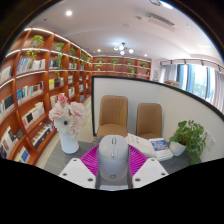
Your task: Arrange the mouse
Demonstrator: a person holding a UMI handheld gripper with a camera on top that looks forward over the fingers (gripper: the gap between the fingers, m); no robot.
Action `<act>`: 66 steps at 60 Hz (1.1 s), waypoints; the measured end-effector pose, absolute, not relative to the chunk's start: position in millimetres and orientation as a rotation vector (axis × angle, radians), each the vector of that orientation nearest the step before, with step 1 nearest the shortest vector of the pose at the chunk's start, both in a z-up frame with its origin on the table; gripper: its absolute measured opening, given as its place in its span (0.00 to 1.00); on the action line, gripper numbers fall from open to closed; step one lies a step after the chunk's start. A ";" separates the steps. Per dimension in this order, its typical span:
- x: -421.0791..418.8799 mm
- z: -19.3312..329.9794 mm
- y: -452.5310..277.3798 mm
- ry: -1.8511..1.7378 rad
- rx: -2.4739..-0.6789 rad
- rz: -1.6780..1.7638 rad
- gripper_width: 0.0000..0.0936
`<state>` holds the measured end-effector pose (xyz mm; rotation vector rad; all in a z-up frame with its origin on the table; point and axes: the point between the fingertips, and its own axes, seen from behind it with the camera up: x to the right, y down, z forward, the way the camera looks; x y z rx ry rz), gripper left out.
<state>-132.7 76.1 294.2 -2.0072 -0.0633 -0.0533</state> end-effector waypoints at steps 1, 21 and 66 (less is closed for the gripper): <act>-124.7 295.5 74.7 -0.058 -2.006 -0.057 0.39; -46.2 118.0 20.3 -0.032 -2.297 -0.024 0.39; -36.1 -6.5 -35.1 -0.023 -2.514 -0.089 0.85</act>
